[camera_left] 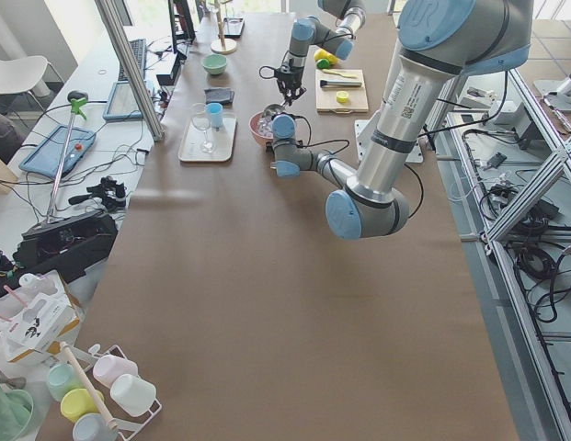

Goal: Put ice in cup with scoop
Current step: 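Dig the scoop into the ice cubes with the right gripper, left gripper steadying the bowl, then lift the ice-filled scoop out of the bowl toward the blue cup, then tip the scoop over the blue cup with the right gripper while the left arm withdraws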

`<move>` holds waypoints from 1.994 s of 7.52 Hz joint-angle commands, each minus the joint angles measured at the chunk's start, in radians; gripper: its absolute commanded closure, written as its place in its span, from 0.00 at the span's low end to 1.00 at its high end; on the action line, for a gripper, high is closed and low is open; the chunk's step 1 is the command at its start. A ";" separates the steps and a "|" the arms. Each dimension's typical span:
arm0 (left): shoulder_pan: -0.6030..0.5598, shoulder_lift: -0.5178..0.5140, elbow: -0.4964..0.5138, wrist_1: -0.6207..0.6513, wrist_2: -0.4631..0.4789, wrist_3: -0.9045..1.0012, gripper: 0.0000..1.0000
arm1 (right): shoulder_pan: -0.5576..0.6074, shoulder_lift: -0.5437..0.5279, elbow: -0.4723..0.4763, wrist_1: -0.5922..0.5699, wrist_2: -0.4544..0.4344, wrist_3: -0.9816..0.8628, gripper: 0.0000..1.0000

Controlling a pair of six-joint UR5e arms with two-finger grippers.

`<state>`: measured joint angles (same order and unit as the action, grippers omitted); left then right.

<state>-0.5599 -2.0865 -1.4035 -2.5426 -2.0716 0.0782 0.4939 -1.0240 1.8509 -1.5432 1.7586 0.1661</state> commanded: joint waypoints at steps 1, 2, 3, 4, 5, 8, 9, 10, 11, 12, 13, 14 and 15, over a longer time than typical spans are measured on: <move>0.000 0.002 0.000 -0.002 -0.002 0.000 0.01 | 0.000 -0.034 0.010 0.079 0.030 0.048 1.00; -0.002 0.003 0.000 -0.002 -0.002 0.000 0.01 | 0.002 -0.078 0.017 0.163 0.059 0.093 1.00; -0.002 0.005 0.001 -0.007 -0.002 0.000 0.01 | 0.002 -0.093 0.033 0.179 0.065 0.137 1.00; -0.002 0.011 0.000 -0.008 -0.004 0.000 0.01 | 0.002 -0.106 0.053 0.189 0.077 0.194 1.00; -0.002 0.013 0.000 -0.011 -0.005 0.000 0.01 | 0.003 -0.113 0.069 0.195 0.111 0.246 1.00; -0.006 0.026 -0.002 -0.027 -0.008 0.005 0.01 | 0.180 -0.134 0.065 0.175 0.301 0.380 1.00; -0.011 0.040 -0.008 -0.027 -0.010 0.012 0.01 | 0.224 -0.127 0.045 0.129 0.321 0.382 1.00; -0.024 0.055 -0.009 -0.037 -0.012 0.012 0.01 | 0.262 -0.099 0.012 0.079 0.326 0.371 1.00; -0.028 0.057 -0.009 -0.038 -0.012 0.012 0.01 | 0.297 -0.058 -0.022 0.008 0.372 0.342 1.00; -0.041 0.062 -0.009 -0.036 -0.022 0.012 0.01 | 0.331 -0.006 -0.044 -0.074 0.399 0.289 1.00; -0.069 0.065 -0.009 -0.025 -0.045 0.012 0.01 | 0.345 0.049 -0.086 -0.147 0.403 0.226 1.00; -0.078 0.069 -0.038 0.019 -0.056 0.009 0.01 | 0.374 0.097 -0.137 -0.188 0.418 0.183 1.00; -0.084 0.075 -0.079 0.078 -0.067 0.000 0.01 | 0.411 0.164 -0.218 -0.248 0.465 0.109 1.00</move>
<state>-0.6268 -2.0204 -1.4293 -2.5450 -2.1171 0.0886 0.8478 -0.9648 1.7478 -1.6895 2.1666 0.3849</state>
